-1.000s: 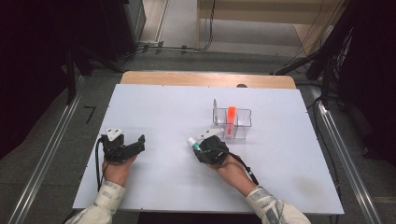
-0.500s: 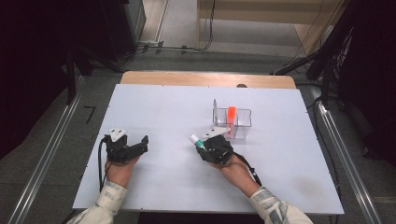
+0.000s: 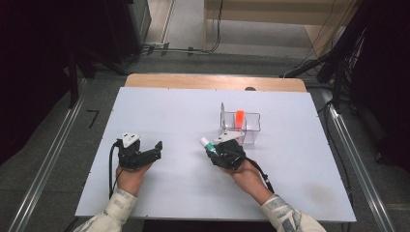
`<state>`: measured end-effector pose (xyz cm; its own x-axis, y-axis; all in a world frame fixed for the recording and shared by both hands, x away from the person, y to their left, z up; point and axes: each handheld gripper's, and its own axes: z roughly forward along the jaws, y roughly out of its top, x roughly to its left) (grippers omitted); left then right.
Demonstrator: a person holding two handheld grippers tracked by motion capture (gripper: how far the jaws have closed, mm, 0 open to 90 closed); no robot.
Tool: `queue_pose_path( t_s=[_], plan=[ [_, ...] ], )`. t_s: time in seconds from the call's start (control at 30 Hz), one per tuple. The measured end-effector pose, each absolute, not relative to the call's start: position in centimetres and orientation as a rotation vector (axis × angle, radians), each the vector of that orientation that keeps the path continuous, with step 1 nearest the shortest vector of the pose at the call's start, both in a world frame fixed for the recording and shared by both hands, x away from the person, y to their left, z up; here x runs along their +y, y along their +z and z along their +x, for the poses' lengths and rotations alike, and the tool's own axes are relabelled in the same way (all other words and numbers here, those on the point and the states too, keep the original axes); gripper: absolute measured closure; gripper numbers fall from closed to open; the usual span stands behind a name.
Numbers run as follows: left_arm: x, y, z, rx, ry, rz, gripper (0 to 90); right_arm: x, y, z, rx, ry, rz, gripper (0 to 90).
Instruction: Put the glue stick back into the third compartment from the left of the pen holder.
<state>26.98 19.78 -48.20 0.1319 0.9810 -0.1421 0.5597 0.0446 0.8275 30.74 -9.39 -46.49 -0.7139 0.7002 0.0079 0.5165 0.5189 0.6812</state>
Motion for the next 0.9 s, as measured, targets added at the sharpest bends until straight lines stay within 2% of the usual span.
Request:
queue_pose_path(
  t_s=[0.33,0.53,0.63,0.83,0.9],
  plan=[
    [18.7,-48.3,27.1,1.477,0.650,1.630,27.7,-9.5,-46.3,30.6,2.486,0.999,1.024,63.7],
    [17.7,-48.4,27.3,1.434,0.627,1.653,45.7,-9.6,-46.2,30.6,2.477,1.008,1.024,63.7],
    [17.2,-48.4,27.4,1.413,0.621,1.667,58.2,-9.6,-46.1,30.6,2.469,1.019,1.025,63.7],
    [15.9,-48.4,27.5,1.380,0.629,1.712,77.9,-9.8,-45.9,30.6,2.461,1.029,1.027,63.7],
    [15.6,-48.4,27.5,1.369,0.631,1.721,81.8,-9.8,-45.8,30.6,2.458,1.034,1.024,63.7]
  ],
)
